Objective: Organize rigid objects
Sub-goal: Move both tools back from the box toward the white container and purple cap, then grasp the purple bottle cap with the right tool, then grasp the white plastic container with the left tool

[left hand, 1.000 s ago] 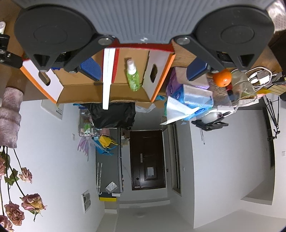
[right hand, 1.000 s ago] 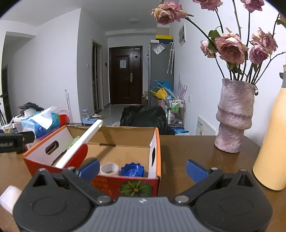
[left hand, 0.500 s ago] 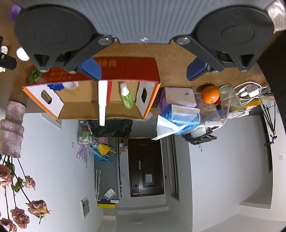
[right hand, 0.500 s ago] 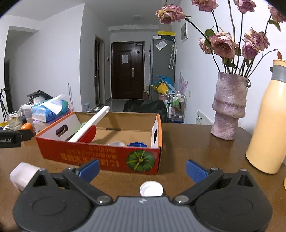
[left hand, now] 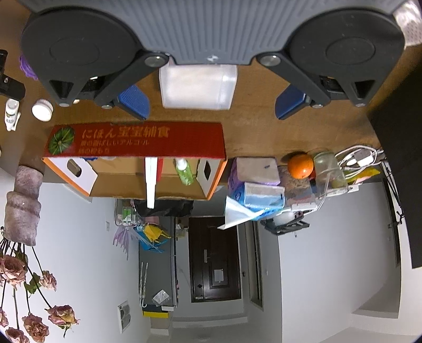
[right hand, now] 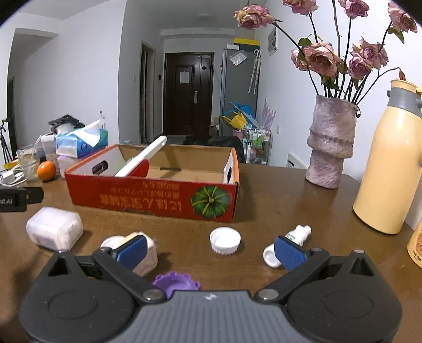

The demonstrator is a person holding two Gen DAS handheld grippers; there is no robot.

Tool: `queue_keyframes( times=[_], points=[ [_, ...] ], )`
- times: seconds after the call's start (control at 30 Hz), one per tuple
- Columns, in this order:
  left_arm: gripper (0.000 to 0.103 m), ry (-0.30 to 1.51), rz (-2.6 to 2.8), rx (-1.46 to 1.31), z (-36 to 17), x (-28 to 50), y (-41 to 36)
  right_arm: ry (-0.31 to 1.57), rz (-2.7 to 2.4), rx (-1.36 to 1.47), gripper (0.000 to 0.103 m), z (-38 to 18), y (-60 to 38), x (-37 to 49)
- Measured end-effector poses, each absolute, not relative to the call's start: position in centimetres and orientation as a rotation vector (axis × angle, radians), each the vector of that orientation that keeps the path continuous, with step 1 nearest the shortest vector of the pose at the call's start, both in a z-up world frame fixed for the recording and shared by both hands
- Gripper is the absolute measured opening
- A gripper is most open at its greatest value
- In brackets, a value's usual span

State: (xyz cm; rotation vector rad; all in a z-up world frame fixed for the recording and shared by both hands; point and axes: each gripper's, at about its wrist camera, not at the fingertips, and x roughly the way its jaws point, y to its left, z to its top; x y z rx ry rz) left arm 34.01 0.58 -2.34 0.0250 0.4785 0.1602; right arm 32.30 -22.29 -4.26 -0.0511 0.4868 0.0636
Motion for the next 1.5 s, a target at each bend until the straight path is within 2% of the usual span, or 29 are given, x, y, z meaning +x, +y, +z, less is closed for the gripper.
queue_keyframes(
  times=[0.4,0.73,0.8,0.87,0.9,0.97,1.03,1.5],
  points=[
    [0.103,0.542,0.133,-0.007,-4.2,32.3,1.8,0.575,0.065,-0.069,0.098,-6.7,-21.2,31.1],
    [0.103,0.569,0.115,-0.022,-4.8,32.9,1.9,0.658,0.080,-0.043,0.085,-8.3,-20.9,33.6],
    [0.103,0.572,0.114,-0.027,-4.9,33.0,2.0,0.666,0.096,-0.035,0.077,-8.4,-20.7,33.9],
    [0.103,0.576,0.116,-0.030,-4.9,33.2,2.0,0.688,0.108,-0.032,0.054,-8.7,-20.6,34.2],
    [0.103,0.578,0.117,-0.031,-5.0,33.2,2.1,0.689,0.111,-0.028,0.053,-8.7,-20.6,34.2],
    [0.103,0.580,0.119,-0.032,-5.0,33.3,2.1,0.686,0.118,-0.022,0.032,-8.7,-20.6,34.1],
    [0.103,0.581,0.119,-0.032,-5.1,33.3,2.1,0.682,0.120,-0.012,0.020,-8.6,-20.7,34.0],
    [0.103,0.595,0.096,-0.042,-5.8,35.0,2.0,0.615,0.084,0.031,0.020,-7.7,-21.4,33.5]
  ],
)
